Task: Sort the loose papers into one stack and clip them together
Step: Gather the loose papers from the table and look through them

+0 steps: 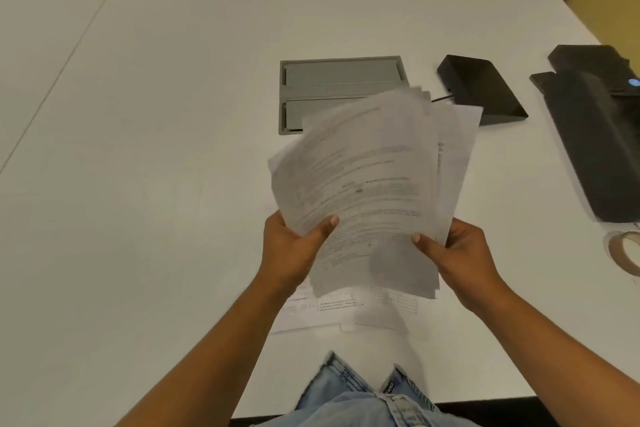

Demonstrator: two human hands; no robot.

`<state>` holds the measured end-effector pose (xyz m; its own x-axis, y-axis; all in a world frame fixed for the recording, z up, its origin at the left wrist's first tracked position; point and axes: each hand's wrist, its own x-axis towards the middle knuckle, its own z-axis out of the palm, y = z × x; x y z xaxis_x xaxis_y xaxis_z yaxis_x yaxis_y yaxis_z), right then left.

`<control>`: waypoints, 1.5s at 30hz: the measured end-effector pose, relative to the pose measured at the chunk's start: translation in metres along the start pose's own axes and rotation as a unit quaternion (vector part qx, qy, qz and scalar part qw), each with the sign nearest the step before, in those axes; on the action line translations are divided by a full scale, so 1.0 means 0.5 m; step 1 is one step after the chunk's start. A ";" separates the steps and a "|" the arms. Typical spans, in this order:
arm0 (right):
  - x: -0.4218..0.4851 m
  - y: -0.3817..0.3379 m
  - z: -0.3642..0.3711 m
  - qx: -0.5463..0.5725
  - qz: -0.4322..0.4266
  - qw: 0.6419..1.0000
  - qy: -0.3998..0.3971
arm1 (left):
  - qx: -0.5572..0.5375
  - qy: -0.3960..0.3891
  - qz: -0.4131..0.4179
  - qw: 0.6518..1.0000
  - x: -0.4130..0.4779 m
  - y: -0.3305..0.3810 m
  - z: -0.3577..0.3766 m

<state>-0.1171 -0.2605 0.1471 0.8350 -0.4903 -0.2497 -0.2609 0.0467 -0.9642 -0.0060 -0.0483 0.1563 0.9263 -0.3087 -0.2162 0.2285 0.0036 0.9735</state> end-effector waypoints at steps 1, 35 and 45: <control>0.002 -0.002 0.002 0.000 -0.003 1.000 0.008 | -0.001 0.011 0.003 1.000 0.003 -0.001 0.001; -0.019 0.068 -0.004 -0.048 0.010 0.998 -0.030 | 0.045 -0.078 -0.042 0.995 -0.007 -0.060 0.009; -0.078 0.103 -0.084 -0.126 0.042 0.991 0.015 | 0.098 -0.066 -0.143 0.983 0.015 -0.087 -0.005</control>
<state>-0.1834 -0.2755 0.1109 0.7912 -0.5202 -0.3216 -0.4446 -0.1282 -0.8865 -0.0081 -0.0487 0.1123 0.7825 -0.3915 -0.4842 0.3993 -0.2813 0.8726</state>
